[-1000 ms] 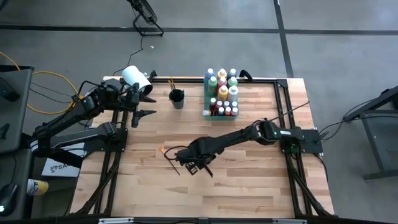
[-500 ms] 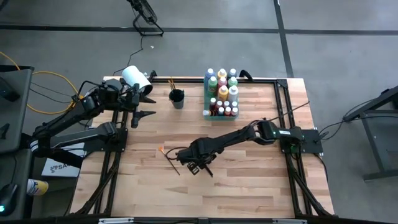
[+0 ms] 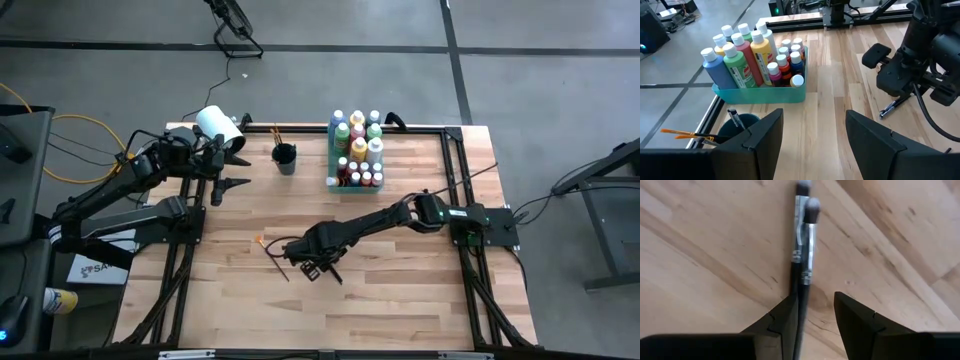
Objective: Pick & Place Paint Supplies
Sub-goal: Put the black silver paint brush into the black cup
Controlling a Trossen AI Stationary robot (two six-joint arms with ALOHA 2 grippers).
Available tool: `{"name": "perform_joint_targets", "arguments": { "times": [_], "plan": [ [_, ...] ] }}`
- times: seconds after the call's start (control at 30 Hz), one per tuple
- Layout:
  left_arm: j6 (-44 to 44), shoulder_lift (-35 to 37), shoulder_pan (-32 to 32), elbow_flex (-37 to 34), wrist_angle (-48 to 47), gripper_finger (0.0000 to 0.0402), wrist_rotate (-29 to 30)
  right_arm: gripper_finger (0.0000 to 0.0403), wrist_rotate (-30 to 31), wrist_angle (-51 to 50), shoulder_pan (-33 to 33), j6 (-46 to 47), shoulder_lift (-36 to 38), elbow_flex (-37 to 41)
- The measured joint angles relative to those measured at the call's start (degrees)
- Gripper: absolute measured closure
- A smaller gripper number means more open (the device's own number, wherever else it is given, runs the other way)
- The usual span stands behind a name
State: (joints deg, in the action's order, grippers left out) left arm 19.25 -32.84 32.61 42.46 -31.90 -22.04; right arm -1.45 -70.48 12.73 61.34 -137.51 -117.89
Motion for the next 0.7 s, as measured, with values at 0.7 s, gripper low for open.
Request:
{"name": "perform_joint_targets", "arguments": {
  "times": [0.7],
  "plan": [
    [0.0,0.0,0.0,0.0,0.0,0.019,0.0,0.0282,0.0,0.6,-0.4,-0.1,-1.5,0.0]
  ]
}}
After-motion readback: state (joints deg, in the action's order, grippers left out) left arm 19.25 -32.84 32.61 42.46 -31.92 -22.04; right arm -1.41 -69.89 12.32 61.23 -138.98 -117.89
